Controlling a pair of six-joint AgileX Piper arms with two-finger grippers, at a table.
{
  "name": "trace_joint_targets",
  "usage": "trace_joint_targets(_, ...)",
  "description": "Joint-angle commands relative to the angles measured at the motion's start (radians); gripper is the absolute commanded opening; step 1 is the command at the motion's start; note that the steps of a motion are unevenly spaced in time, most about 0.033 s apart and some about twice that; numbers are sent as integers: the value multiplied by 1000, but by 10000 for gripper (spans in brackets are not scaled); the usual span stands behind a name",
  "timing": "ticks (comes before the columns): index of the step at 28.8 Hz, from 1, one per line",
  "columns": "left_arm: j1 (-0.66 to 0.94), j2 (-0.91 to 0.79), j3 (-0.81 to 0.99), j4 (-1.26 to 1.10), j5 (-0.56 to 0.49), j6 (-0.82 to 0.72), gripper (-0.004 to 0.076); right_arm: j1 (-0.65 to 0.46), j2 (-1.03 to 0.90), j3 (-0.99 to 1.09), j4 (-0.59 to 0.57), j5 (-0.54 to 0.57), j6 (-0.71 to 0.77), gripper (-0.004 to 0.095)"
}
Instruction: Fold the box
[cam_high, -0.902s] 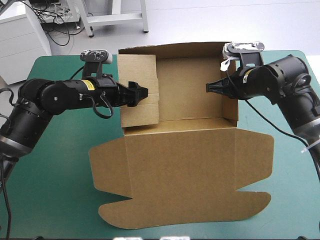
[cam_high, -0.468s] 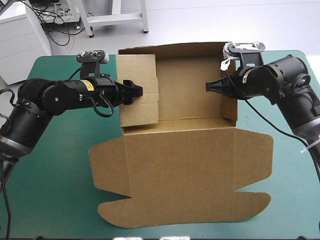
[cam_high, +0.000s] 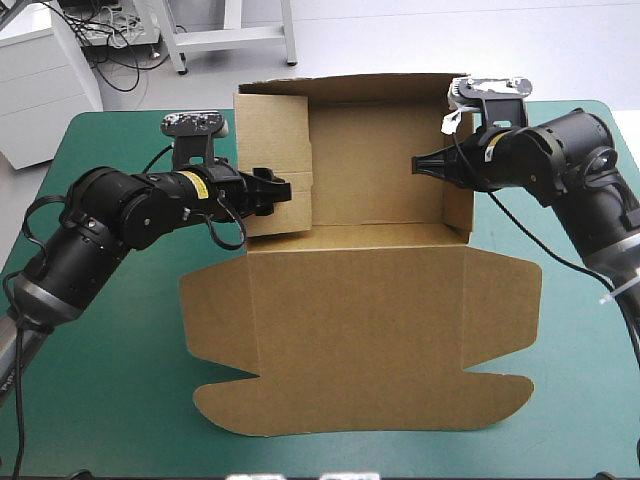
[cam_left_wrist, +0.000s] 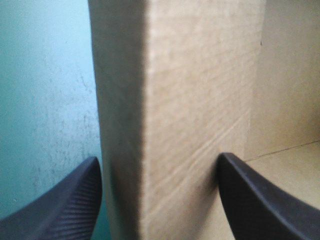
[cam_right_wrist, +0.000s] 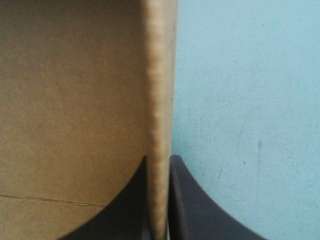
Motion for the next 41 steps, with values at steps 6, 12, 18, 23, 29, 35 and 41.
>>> trace_joint_targets(6,-25,-32,-25,56,-133,-20,424,1,-37,-30,-7,-77,3,-3)
trace_joint_targets(12,-25,-22,-25,30,-133,-18,212,1,-37,-30,-7,-68,2,-4)
trace_joint_targets(18,-25,-25,-25,30,-130,-14,-32,1,-37,-30,-7,-56,0,-4)
trace_joint_targets(23,-25,-4,-27,30,-67,64,-32,1,-35,-30,5,-5,-10,-4)
trace_joint_targets(29,-25,109,-77,51,-51,64,-32,1,20,-30,11,66,-50,-4)
trace_joint_targets(35,-25,283,-199,136,104,64,-32,-1,124,-30,26,89,-94,-4)
trace_joint_targets(41,-16,454,-319,181,270,66,-32,-24,302,-30,108,124,-147,-4)
